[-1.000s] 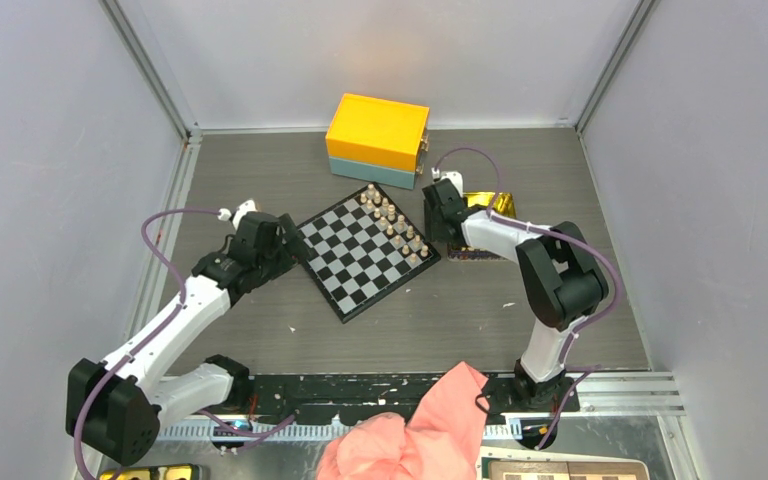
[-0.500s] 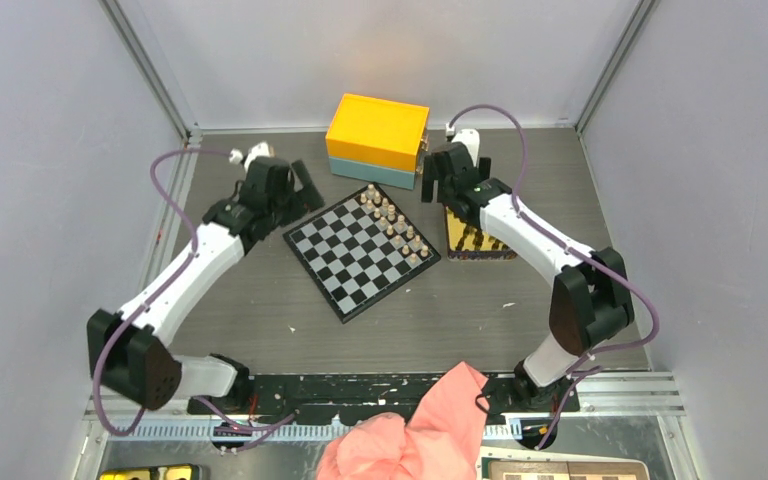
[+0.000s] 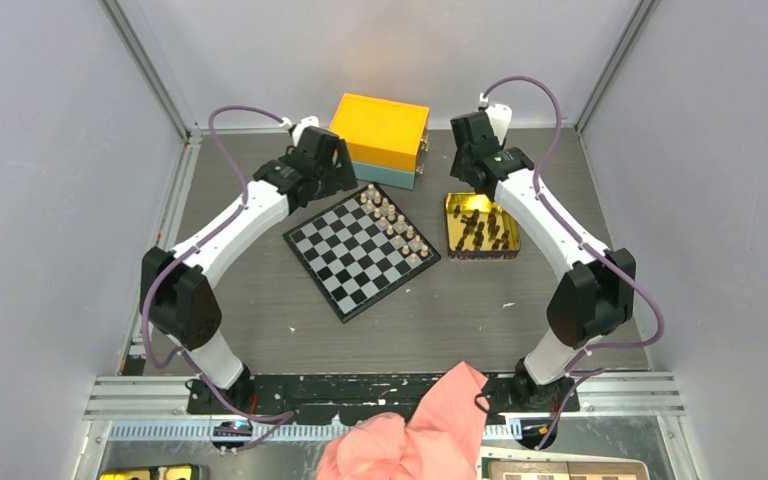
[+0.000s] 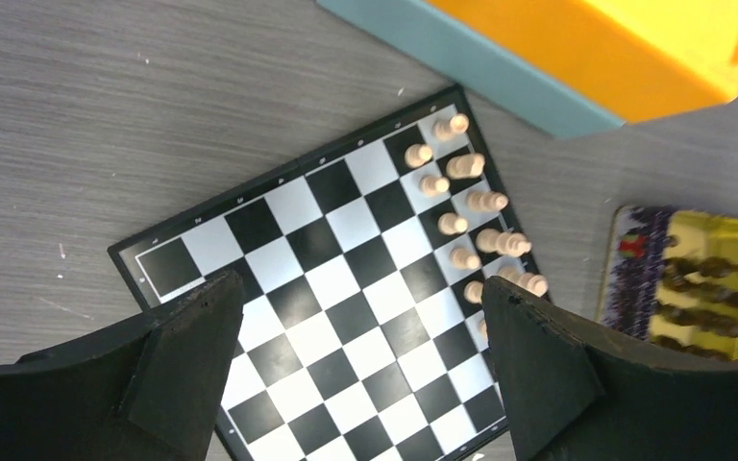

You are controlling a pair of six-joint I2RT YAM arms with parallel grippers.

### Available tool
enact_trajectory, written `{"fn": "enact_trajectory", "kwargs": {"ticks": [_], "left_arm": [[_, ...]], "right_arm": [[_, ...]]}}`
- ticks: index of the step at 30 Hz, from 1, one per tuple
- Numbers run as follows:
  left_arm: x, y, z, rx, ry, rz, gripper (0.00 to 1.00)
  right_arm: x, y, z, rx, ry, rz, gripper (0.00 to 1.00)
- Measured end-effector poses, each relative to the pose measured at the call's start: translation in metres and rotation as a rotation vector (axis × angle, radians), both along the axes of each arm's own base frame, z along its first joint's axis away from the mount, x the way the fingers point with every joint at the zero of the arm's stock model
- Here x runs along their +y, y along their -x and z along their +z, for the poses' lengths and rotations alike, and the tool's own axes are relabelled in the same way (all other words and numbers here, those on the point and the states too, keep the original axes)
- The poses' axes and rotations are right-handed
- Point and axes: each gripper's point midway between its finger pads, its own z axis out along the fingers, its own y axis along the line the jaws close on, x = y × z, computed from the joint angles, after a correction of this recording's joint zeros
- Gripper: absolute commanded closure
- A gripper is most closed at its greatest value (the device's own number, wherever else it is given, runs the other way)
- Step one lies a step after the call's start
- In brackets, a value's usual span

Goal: Set up the chess pieces on the board
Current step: Pick up the chess piece from the storage box.

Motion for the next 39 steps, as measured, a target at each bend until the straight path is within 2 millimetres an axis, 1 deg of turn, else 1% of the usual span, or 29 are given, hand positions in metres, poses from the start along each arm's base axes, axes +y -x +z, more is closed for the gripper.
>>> {"fn": "enact_trajectory", "kwargs": {"ticks": [1,3,7,10,12,19,23,32,34,39], "left_arm": [[-0.002,0.000,-0.005,0.010,-0.017,-0.005,0.06],[-0.004,0.003,-0.013,0.028,-0.049,-0.017,0.06],[-0.004,0.004,-0.014,0.024,-0.068,-0.017,0.06],[-0.002,0.004,-0.014,0.022,-0.078,-0.015,0.07],[-0.002,0.003,-0.014,0.021,-0.083,-0.014,0.07],[-0.002,0.003,-0.019,0.030,-0.092,-0.018,0.06],[-0.002,0.003,-0.019,0.030,-0.096,-0.018,0.06],[-0.001,0.002,-0.019,0.028,-0.102,-0.017,0.06],[-0.001,0.002,-0.019,0.028,-0.102,-0.017,0.06],[0.000,0.002,-0.020,0.028,-0.107,-0.018,0.06]], "right_arm": [[-0.004,0.000,-0.008,0.022,0.000,-0.009,0.55],[-0.013,0.002,-0.029,0.076,-0.003,-0.027,0.55],[-0.035,0.014,-0.070,0.200,-0.024,-0.055,0.53],[-0.047,0.016,-0.087,0.255,-0.044,-0.074,0.53],[-0.051,0.016,-0.097,0.282,-0.054,-0.078,0.53],[-0.039,0.016,-0.124,0.352,-0.081,-0.037,0.54],[-0.036,0.016,-0.137,0.385,-0.086,-0.029,0.55],[-0.036,0.014,-0.141,0.390,-0.101,-0.023,0.56],[-0.037,0.012,-0.145,0.394,-0.107,-0.025,0.56],[-0.043,0.012,-0.160,0.423,-0.114,-0.034,0.56]]}}
